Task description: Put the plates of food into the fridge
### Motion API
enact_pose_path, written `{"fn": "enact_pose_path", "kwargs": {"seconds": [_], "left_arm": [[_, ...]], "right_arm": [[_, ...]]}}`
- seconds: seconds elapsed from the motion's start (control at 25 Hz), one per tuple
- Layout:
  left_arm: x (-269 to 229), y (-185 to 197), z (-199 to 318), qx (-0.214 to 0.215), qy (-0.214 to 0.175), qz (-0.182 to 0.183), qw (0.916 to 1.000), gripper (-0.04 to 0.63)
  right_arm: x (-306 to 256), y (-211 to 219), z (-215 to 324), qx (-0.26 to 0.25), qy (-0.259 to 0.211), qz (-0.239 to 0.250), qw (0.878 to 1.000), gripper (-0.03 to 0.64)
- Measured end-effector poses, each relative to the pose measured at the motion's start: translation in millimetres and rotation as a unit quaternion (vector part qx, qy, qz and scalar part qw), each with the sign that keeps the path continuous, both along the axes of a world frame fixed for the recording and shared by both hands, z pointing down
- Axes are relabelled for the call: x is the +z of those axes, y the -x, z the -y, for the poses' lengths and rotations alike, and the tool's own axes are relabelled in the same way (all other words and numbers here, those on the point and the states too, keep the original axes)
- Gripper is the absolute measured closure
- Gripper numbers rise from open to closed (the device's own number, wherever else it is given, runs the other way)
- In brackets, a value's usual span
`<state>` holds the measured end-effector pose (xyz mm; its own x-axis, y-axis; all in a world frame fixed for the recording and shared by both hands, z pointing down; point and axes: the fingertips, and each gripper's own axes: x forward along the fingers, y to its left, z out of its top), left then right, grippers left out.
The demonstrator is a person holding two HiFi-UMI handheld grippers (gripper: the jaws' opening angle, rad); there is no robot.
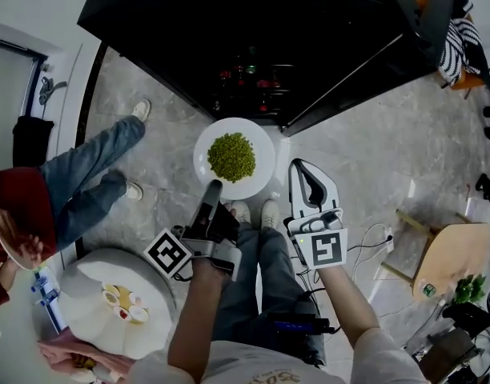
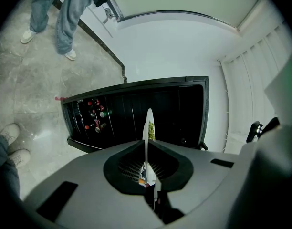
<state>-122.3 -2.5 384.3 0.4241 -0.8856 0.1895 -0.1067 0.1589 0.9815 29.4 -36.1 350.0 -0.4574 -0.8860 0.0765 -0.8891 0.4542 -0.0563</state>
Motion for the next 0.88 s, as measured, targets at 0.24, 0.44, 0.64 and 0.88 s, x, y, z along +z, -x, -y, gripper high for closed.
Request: {"fn": "enact_pose_path", "kwargs": {"seconds": [0.24, 0.44, 0.64, 0.88], "left_arm": [[13, 3, -1, -0.002, 0.001, 0.0, 1.0, 0.578], [23, 5, -2, -0.007, 0.0, 0.004, 1.0, 0.578], [34, 7, -1, -0.009, 0.0, 0.004, 1.0, 0.578], [50, 11, -1, -0.015, 0.005, 0.009, 0.9998, 0.578]], "right_arm": [[13, 2, -2, -0.004, -0.002, -0.007, 1.0, 0.607], [20, 4, -3, -0.004, 0.001, -0.002, 1.0, 0.608], [35, 5, -3, -0.006, 0.006, -0.007, 1.0, 0.607], [48, 7, -2, -0.007, 0.01, -0.007, 1.0, 0.607]]}}
